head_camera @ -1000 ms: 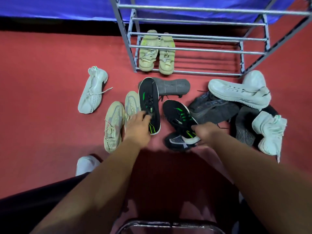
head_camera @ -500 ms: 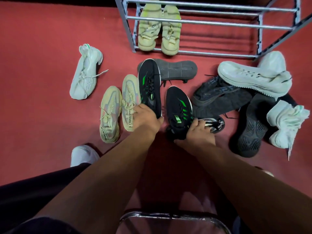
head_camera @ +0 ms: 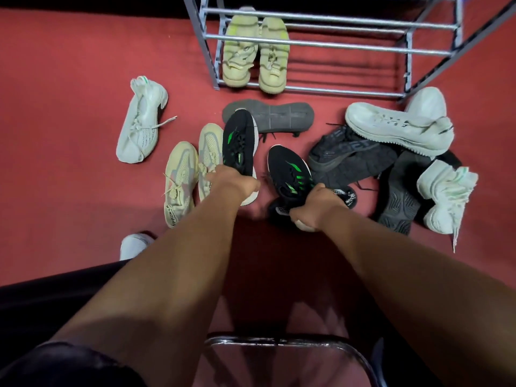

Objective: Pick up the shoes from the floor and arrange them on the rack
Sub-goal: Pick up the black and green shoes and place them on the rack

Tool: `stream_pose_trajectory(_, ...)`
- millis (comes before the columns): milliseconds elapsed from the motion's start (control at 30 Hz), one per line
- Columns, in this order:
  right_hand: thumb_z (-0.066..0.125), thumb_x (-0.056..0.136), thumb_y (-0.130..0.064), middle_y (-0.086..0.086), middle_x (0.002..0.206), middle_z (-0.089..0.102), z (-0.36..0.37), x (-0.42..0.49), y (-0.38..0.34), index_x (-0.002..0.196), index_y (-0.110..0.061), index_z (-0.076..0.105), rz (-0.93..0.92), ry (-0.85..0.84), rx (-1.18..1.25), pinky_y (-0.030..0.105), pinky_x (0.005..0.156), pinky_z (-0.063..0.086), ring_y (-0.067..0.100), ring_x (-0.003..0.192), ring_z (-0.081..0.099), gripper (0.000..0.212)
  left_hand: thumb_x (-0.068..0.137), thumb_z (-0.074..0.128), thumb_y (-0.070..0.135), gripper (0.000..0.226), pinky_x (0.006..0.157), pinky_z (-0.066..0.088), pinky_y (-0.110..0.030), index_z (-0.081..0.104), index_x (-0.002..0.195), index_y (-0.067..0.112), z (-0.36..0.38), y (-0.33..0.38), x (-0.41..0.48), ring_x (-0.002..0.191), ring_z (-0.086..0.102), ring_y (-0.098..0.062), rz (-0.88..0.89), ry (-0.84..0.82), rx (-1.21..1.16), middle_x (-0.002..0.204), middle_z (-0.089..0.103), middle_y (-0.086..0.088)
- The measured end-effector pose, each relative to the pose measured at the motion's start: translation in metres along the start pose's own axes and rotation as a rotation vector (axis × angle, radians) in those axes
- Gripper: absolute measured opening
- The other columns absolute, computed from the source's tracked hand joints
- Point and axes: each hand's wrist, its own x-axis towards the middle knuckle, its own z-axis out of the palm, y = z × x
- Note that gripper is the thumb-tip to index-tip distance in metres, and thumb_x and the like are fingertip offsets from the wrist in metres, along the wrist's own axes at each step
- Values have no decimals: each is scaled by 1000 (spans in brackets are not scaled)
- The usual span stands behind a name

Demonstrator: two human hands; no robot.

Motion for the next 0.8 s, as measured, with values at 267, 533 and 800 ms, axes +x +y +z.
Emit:
stream_pose_trajectory(267,62,84,-58,18,118,71,-82,-97,-6,120,-5,71,-95,121,19,34,87,53,35,112,68,65,67,74,35,59,73,47,-32,58,117,9,-87,-4,-112,86,62,-26,91,-52,-210,100,63,-5)
stream_pose_trajectory(533,72,80,-52,14,110,65,-145,-239,-5,110,-9,54,-201,529,472,33,77,45,36,102,67,56,70,76,32,30,52,37,-27,63,85,8,-176,6,-265,61,52,-19,459,82,-288,74,56,0)
stream_pose_trajectory(800,64,64,-65,14,96,71,-174,-283,9,98,-9,64,-259,715,736,35,61,55,25,69,66,66,69,79,39,44,55,41,-27,52,90,11,-189,34,-331,74,61,-15,701,244,-345,90,62,1)
